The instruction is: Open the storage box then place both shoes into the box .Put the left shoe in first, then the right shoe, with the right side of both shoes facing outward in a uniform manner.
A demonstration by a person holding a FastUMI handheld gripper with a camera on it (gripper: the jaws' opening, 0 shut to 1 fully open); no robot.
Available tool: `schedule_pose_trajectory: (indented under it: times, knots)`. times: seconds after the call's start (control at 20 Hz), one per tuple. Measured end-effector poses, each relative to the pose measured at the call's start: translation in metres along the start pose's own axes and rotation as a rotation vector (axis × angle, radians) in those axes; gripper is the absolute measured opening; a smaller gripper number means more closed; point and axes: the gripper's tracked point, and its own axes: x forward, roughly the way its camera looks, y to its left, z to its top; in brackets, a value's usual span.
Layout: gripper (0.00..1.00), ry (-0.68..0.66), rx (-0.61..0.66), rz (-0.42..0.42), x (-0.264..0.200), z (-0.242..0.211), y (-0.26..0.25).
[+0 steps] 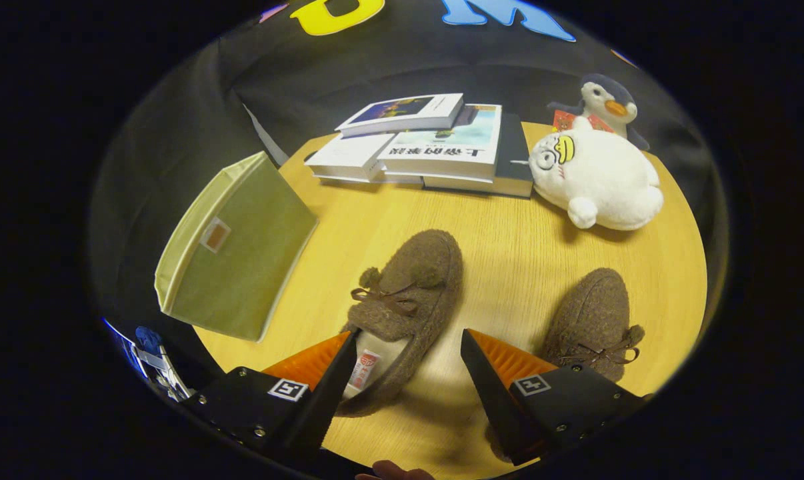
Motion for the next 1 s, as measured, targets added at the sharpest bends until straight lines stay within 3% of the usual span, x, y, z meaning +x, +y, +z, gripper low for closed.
schedule_pose_trajectory:
  times: [0.25, 0.3, 0.35, 0.4, 0.5, 0.6, 1.0]
  knots:
    - [0.9, 0.025, 0.104, -0.076, 0.034, -0.001, -0.018]
    - [0.78, 0.036, 0.131, -0.073, 0.037, -0.001, -0.017]
    - [0.76, 0.041, 0.149, -0.051, 0.042, -0.002, -0.014]
    - [0.62, 0.053, 0.171, -0.019, 0.044, -0.002, -0.005]
    - [0.35, 0.066, 0.175, -0.046, 0.044, 0.001, -0.009]
    - [0.01, 0.077, 0.186, -0.088, 0.043, 0.003, -0.012]
    - [0.02, 0.045, 0.217, -0.11, -0.015, 0.035, -0.004]
